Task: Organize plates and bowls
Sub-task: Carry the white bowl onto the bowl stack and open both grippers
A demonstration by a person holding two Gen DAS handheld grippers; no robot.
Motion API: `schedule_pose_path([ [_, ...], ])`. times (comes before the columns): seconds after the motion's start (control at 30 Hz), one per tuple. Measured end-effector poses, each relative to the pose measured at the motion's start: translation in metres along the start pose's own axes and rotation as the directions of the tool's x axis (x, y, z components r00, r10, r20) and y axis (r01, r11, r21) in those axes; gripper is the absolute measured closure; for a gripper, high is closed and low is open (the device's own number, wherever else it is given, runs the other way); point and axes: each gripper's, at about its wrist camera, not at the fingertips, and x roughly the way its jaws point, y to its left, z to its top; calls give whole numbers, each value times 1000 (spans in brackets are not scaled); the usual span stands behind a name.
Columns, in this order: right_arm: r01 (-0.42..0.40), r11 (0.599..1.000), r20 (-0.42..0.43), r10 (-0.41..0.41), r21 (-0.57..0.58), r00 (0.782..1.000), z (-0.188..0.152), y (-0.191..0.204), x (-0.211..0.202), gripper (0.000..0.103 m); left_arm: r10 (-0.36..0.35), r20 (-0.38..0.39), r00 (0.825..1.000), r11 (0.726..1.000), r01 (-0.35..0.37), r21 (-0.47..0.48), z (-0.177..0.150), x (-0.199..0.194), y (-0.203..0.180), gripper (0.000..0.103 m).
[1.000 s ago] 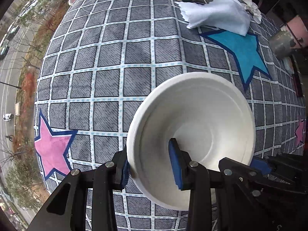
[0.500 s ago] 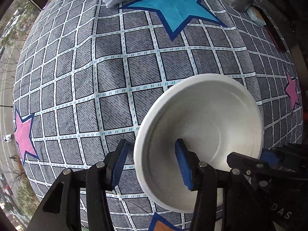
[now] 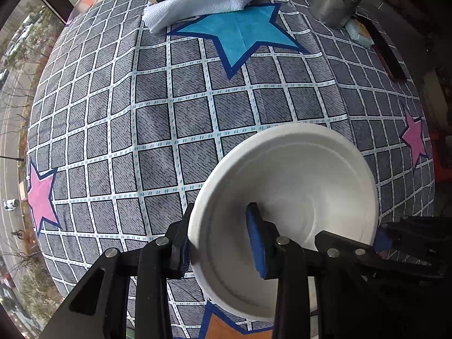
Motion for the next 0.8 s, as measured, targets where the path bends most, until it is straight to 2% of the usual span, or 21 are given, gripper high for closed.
schedule_pose_path([
  [0.27, 2, 1000, 31, -2, 0, 1000, -29, 4, -28, 80, -11, 35, 999, 1000, 10, 27, -19, -39, -24, 65],
  [0.57, 38, 999, 48, -39, 21, 998, -80, 8, -36, 80, -33, 9, 999, 998, 32, 56, -97, -47, -26, 65],
  [0.8, 34, 998, 35, -35, 49, 999, -120, -2, -35, 80, -45, -19, 999, 994, 47, 100, -133, -52, -36, 65],
])
